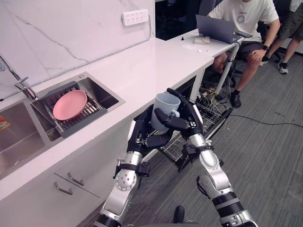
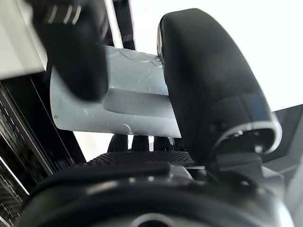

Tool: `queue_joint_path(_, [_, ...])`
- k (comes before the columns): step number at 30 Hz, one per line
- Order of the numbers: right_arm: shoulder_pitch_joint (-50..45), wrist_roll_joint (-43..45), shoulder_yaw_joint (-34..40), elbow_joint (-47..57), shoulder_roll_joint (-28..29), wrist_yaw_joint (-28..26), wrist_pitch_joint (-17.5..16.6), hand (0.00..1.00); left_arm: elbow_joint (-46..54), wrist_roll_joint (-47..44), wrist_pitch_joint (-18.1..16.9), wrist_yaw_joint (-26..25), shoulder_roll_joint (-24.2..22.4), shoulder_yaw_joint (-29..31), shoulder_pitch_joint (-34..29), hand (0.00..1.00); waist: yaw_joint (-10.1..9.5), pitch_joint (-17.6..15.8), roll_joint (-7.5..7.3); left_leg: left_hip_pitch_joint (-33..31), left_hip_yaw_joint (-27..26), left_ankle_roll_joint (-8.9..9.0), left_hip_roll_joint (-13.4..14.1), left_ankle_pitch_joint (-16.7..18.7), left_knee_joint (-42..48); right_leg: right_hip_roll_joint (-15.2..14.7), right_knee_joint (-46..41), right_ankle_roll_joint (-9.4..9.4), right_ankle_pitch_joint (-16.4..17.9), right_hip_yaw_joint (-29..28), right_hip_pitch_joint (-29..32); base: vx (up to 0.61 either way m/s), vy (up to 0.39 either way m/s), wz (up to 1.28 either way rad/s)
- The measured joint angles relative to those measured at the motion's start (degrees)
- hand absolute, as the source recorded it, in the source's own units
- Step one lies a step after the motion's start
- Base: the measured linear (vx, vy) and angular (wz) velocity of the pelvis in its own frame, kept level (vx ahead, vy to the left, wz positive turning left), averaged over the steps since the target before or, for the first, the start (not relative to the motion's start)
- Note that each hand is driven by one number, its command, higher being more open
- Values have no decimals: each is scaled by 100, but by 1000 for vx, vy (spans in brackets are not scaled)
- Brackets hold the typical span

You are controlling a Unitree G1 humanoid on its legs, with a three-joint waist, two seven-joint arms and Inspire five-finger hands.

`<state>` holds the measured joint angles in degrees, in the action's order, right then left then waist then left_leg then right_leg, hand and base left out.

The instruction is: Walk over to the sink, pick up the cup, carry it to the dishwasher, place the cup inside the dishwasher, then close the dishwasher door

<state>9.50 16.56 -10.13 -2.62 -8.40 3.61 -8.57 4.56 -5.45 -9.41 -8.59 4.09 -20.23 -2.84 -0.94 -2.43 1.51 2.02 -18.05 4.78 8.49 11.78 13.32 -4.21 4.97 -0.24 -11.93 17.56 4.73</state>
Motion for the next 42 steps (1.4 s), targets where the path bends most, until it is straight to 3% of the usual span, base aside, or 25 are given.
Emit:
queue_joint_path(6, [-39, -781, 587, 308, -16, 316, 0, 30, 18, 43, -186, 20, -75, 287, -311, 90, 11, -24, -37, 14, -17, 1, 7, 0, -18, 27, 2, 4, 4, -15, 2, 5, 65, -2])
queue_joint_path(13, [-140, -951, 706, -48, -392, 147, -3, 30, -545, -291, -200, 312, 20, 639, -674, 90, -31, -93, -119, -265, 56, -2, -6, -3, 23, -46, 1, 64, 48, 52, 228, -10, 78, 6])
queue_joint_path(16, [-6, -1049, 708, -791, -653, 122, 76, 30, -876, -363, -200, 468, 165, 644, -678, 90, -47, -431, -225, -606, 232, -26, -48, -21, 198, -105, -6, -6, -46, 225, 375, -29, 77, 30])
queue_joint_path(18, [184, -1231, 705, -1327, -808, 123, 183, 30, -1156, -403, -194, 518, 242, 650, -674, 90, -72, -647, -218, -857, 333, -35, -77, -27, 314, -160, -16, -8, -83, 315, 518, -51, 100, 28])
queue_joint_path(22, [1153, -1399, 708, -2428, -1235, 178, 350, 30, -1482, -431, -178, 552, 348, 916, -628, 90, -108, -1352, -162, -1389, 508, -130, -172, -91, 536, -359, -366, -13, -63, 453, 992, -76, 122, 25])
queue_joint_path(30, [3120, -1513, 767, -3961, -1862, 675, 415, 30, -2037, -588, -193, 313, 414, 1441, -310, 90, -282, -2094, 73, -2218, 851, -236, -250, -58, 1158, -559, -817, -37, -17, 709, 1540, -106, 98, 23])
queue_joint_path(31, [3260, -1587, 777, -4088, -1886, 718, 421, 90, -2112, -589, -193, 252, 412, 1479, -283, 90, -285, -2129, 96, -2311, 899, -244, -257, -62, 1198, -569, -826, -39, -19, 754, 1587, -78, 69, 20])
queue_joint_path(36, [3707, -1626, 951, -4607, -1888, 855, 587, 90, -2375, -590, -191, 128, 388, 1578, -220, 90, -383, -2283, 167, -2581, 976, -261, -254, -56, 1316, -573, -852, -49, -25, 813, 1770, -42, 58, 7])
queue_joint_path(42, [3705, -1613, 1133, -4345, -1857, 1022, 615, 90, -2377, -584, -208, 121, 352, 1590, -113, 90, -379, -2342, 180, -2619, 967, -270, -247, -32, 1340, -563, -877, -54, -22, 778, 1831, 4, 71, -3])
